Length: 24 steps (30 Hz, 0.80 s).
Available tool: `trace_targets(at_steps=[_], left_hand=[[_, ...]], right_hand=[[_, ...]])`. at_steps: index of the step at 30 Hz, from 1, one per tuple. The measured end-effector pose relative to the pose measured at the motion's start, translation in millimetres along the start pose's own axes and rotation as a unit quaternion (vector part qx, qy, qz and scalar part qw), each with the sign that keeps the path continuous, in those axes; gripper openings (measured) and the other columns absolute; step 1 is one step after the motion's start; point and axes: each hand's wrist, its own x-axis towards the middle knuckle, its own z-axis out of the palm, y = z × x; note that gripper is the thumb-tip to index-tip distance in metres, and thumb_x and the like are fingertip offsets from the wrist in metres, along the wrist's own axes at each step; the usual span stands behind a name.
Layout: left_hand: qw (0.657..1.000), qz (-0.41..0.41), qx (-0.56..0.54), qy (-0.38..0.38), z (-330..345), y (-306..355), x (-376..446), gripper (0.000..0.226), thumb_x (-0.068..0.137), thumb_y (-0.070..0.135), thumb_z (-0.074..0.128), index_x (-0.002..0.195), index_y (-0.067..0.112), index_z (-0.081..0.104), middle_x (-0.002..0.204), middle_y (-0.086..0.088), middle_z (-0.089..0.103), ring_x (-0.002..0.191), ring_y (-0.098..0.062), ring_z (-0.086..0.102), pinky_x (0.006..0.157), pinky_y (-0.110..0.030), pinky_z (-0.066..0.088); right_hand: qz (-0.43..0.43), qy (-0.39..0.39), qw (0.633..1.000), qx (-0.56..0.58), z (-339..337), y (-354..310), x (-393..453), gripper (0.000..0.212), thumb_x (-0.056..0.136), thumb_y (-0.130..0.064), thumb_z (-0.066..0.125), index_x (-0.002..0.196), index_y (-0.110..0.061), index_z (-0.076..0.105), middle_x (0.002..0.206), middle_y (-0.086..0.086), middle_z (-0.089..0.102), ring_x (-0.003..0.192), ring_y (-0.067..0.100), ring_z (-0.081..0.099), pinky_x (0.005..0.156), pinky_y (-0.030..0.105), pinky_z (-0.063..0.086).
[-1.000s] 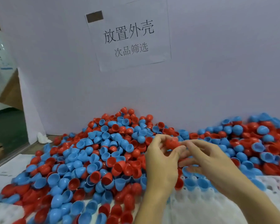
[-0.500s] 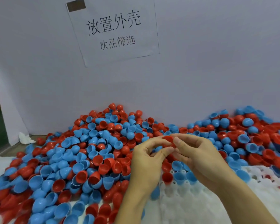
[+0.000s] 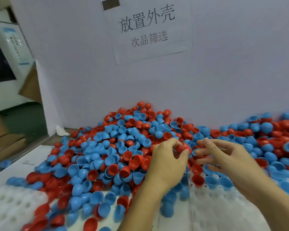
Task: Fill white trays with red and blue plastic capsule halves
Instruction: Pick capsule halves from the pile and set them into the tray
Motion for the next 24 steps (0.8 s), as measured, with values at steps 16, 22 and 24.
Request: trace_targets(at_steps=[16,22,24], left_hand=[[0.945,-0.16,0.271,0.088,-152,-78,70,0.038,0.101,0.037,0.055,0.124,0.009,0.064,0.108,-0.009,0.067,0.086,-0.017,0.053,0.077,-0.03,0.042],[0.957,-0.028,0.29,-0.02,-63,-53,105,0.05,0.09,0.048,0.063,0.138,0.04,0.051,0.146,-0.002,0.04,0.137,-0.029,0.035,0.106,-0.052,0.042],[0.943,-0.07,0.327,0.002,-52,-47,129,0.055,0.091,0.057,0.058,0.142,0.042,0.045,0.15,-0.007,0.034,0.14,-0.036,0.027,0.105,-0.06,0.04]], right_hand=[[0.023,0.033,0.997,-0.058,-4,0,-1,0.016,0.098,-0.024,0.058,0.099,-0.03,0.073,0.082,-0.008,0.077,0.072,0.009,0.074,0.074,0.033,0.057],[0.02,0.018,0.998,-0.065,-6,3,2,0.017,0.099,-0.024,0.057,0.1,-0.031,0.072,0.081,-0.009,0.076,0.072,0.008,0.074,0.073,0.03,0.056],[0.012,0.019,0.998,-0.061,-8,4,3,0.017,0.099,-0.024,0.057,0.099,-0.032,0.072,0.081,-0.01,0.076,0.071,0.007,0.073,0.069,0.025,0.054]])
